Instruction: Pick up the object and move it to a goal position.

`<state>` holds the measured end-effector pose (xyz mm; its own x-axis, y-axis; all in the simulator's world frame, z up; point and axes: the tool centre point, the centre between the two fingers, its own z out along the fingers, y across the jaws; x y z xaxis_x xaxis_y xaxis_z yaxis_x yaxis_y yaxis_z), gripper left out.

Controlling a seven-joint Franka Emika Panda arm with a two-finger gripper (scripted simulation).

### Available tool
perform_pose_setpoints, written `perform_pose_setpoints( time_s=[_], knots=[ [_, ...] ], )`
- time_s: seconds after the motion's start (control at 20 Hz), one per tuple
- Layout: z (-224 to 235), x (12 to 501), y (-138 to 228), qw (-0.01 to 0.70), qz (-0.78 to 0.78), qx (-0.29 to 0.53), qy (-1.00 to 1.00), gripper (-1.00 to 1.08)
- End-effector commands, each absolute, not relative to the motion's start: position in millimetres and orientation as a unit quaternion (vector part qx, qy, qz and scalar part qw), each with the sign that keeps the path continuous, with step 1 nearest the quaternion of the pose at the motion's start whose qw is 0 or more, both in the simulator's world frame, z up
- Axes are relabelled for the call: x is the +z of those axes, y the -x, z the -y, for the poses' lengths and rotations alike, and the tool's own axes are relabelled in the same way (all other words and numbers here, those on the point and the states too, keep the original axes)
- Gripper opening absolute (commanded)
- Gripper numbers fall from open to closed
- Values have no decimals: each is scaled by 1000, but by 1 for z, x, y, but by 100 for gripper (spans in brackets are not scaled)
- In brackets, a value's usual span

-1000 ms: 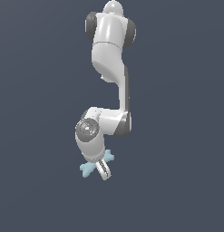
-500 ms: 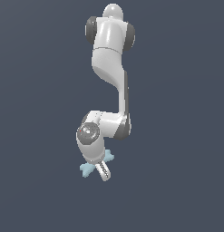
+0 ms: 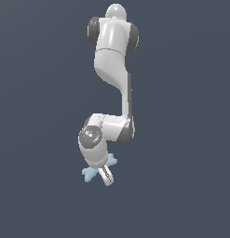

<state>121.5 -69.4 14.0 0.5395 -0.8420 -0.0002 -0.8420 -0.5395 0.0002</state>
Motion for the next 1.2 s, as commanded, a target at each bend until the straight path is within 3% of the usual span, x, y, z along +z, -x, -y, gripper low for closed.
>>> perform_pose_setpoints(
  time_s=[0.0,0.6,1.15],
  knots=[
    [70,15,-121,0,480,0,-877,-100],
    [78,36,-104,0,480,0,-877,-100],
    [100,96,-59,-1,480,-1,-877,-100]
  ],
)
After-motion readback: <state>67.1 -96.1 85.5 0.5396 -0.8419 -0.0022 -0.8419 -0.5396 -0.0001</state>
